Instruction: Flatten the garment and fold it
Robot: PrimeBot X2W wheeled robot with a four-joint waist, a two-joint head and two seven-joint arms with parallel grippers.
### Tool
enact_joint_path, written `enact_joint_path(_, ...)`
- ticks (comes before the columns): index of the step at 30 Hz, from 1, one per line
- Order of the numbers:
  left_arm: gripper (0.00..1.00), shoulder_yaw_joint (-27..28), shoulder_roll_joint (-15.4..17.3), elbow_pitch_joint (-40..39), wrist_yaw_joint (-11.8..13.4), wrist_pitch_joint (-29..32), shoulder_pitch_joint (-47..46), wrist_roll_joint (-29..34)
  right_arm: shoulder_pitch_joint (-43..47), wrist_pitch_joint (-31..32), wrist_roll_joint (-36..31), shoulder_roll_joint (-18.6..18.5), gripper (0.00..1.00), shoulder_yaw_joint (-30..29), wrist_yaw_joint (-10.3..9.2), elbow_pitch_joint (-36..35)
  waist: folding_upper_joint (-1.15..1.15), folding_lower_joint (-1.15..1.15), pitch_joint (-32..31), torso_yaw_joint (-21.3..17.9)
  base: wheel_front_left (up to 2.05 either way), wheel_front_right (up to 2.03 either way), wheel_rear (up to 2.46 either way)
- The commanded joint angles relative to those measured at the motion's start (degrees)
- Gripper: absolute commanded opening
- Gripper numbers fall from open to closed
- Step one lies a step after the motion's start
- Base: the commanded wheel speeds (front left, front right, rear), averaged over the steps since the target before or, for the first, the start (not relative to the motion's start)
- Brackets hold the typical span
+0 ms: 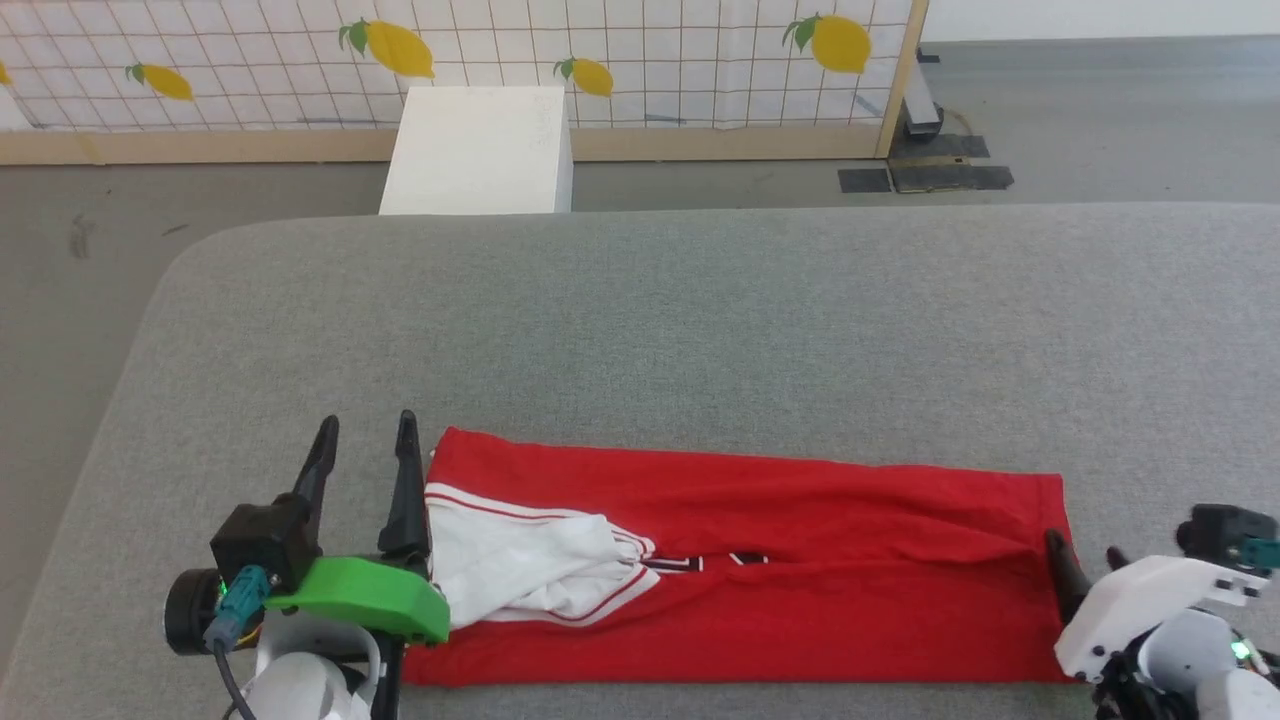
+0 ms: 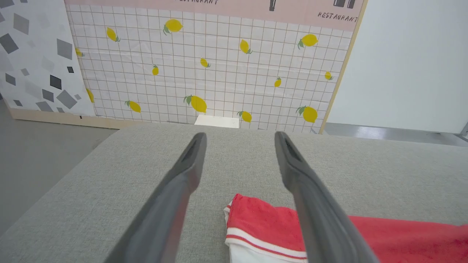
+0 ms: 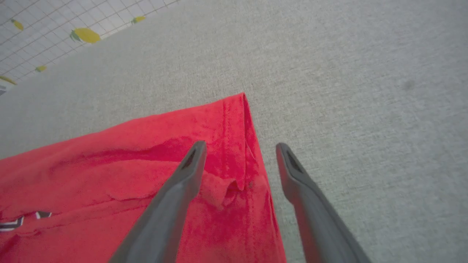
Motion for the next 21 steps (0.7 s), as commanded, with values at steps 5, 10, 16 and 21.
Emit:
enact_joint_path(5,1.00,2.3,-2.3,2.1,-2.5,-0.3,-1.5,2.3,-4.4,6.9,-4.4,0.1,1.00,-0.7,-0.08,7.6,0.00,0.00,-0.3,-0.2,0.00,0.00,0.00)
enact_joint_path(10,1.00,3.8,-3.4,3.9,-4.2,-0.3,-1.9,3.5,-6.3,15.1,-6.3,0.1,0.81,0.0,-0.08,11.9,0.00,0.00,-0.6,-0.3,0.00,0.00,0.00)
enact_joint_path(16,1.00,5.1,-4.6,4.8,-5.6,-0.3,-2.0,4.6,-7.3,17.7,-6.2,0.1,0.00,0.7,-0.08,10.6,0.00,0.00,-0.8,-0.5,0.00,0.00,0.00)
enact_joint_path(21,1.00,5.8,-5.3,5.2,-6.5,-0.3,-2.2,5.4,-6.8,15.6,-10.8,-0.1,0.00,-2.3,-0.08,7.5,0.00,0.00,-0.3,-0.5,0.00,0.00,0.00)
